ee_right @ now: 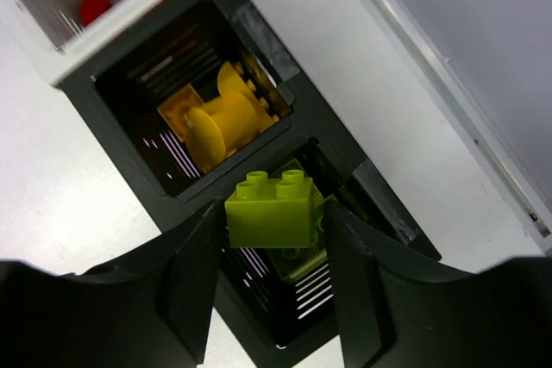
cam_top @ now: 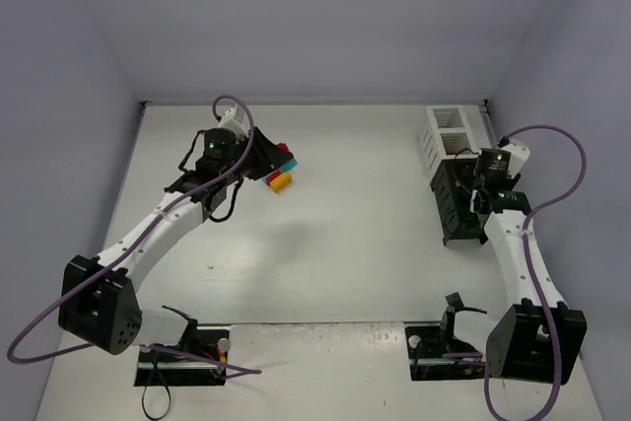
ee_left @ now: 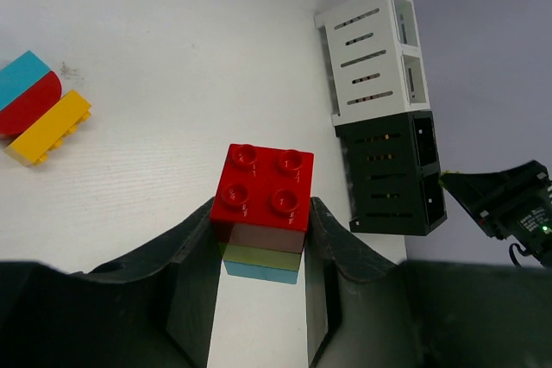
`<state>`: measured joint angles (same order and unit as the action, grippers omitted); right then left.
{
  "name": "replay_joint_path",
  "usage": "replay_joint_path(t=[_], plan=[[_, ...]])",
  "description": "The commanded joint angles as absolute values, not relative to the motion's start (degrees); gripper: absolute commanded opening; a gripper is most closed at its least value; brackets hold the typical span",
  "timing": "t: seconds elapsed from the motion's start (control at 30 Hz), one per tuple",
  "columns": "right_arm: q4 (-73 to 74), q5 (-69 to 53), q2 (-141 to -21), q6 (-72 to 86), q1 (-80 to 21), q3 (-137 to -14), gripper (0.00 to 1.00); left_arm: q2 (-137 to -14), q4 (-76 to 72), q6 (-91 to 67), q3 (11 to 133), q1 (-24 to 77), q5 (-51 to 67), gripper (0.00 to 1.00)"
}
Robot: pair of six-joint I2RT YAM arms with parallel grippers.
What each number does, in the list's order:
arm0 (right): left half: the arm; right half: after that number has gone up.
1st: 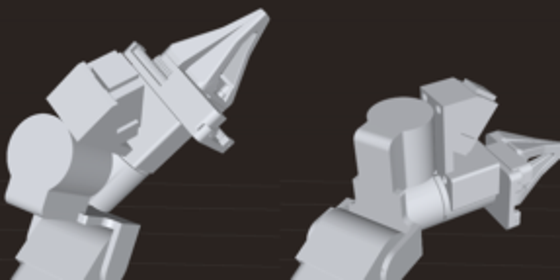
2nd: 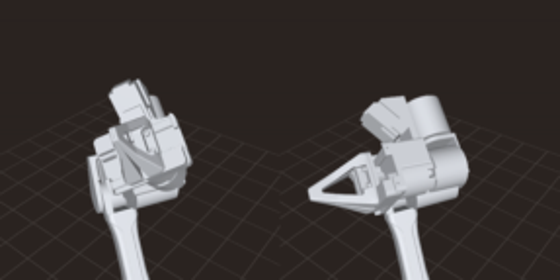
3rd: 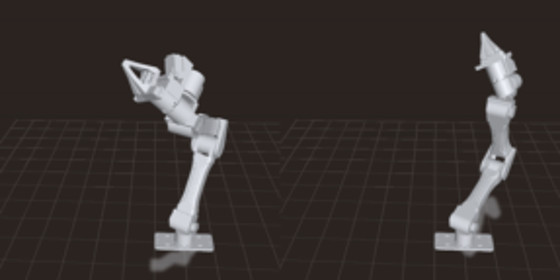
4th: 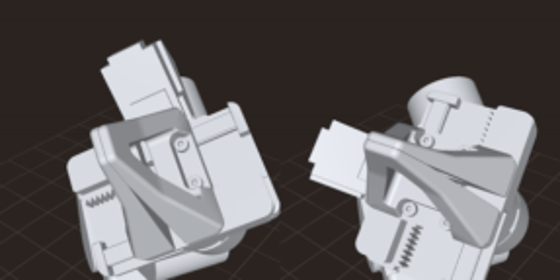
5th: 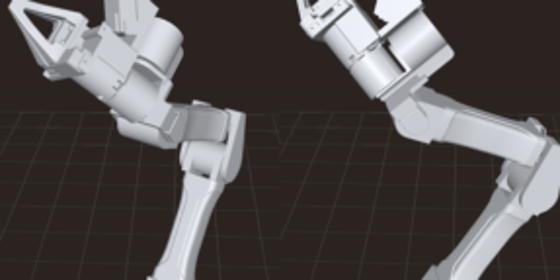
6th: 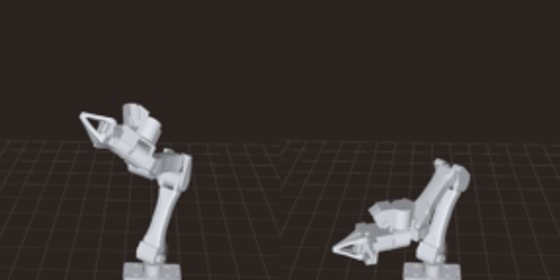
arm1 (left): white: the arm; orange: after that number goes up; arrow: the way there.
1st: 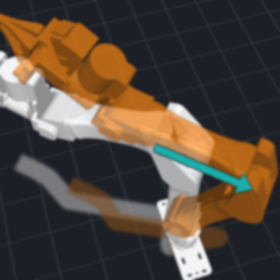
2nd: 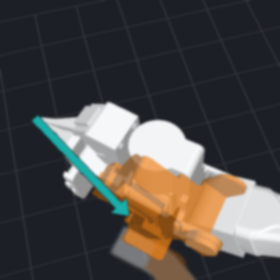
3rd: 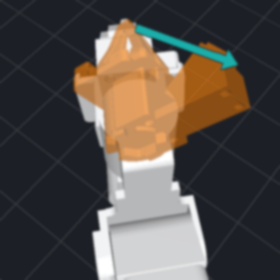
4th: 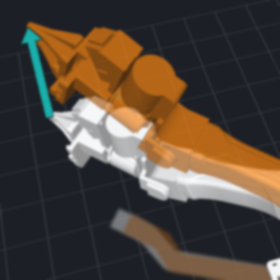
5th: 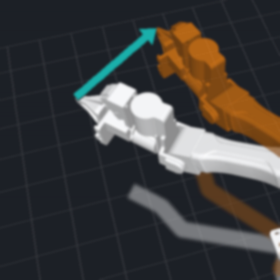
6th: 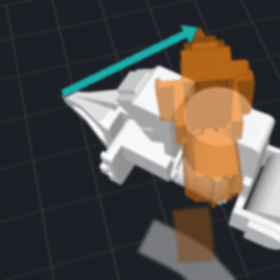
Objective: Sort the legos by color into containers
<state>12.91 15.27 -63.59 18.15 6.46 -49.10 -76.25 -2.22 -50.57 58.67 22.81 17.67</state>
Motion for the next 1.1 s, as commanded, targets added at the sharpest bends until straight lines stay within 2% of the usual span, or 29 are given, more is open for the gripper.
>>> replay_joint_path(t=[0.0, 0.17, 0.37, 0.4, 0.57, 0.7, 0.87, 1.07], plan=[[13.18, 14.15, -65.92, 21.53, 6.68, -48.87, 0.48, -76.46, -4.13, -49.31, 61.87, 23.03, 19.69, 0.07], [13.45, 12.4, -64.52, 19.96, 6.59, -49.48, 0.57, -76.9, -3.96, -49.22, 62.66, 23.03, 20.65, 0.07], [10.13, 6.0, -60.48, 14.87, 3.08, -53.08, 0.56, -77.6, -2.82, -48.96, 64.77, 23.12, 22.06, 0.07], [8.11, -1.33, -59.95, 10.68, 0.73, -53.26, 0.56, -77.78, -2.73, -48.96, 65.56, 23.12, 22.32, 0.08], [0.99, -16.94, -62.91, 3.18, -11.49, -57.21, 0.55, -79.01, -3.16, -49.74, 67.67, 23.12, 24.25, 0.1], [-5.79, -17.76, -65.91, 0.53, -24.92, -59.14, 0.6, -79.98, -4.48, -51.67, 68.38, 23.12, 25.66, 0.12], [-10.45, -19.16, -73.12, -1.4, -32.33, -63.89, 0.65, -80.42, -6.41, -54.49, 68.38, 23.2, 26.46, 0.12], [-15.99, -17.93, -79.27, -1.06, -37.7, -68.37, 0.66, -80.16, -9.05, -58.53, 67.41, 23.47, 25.32, 0.12]])
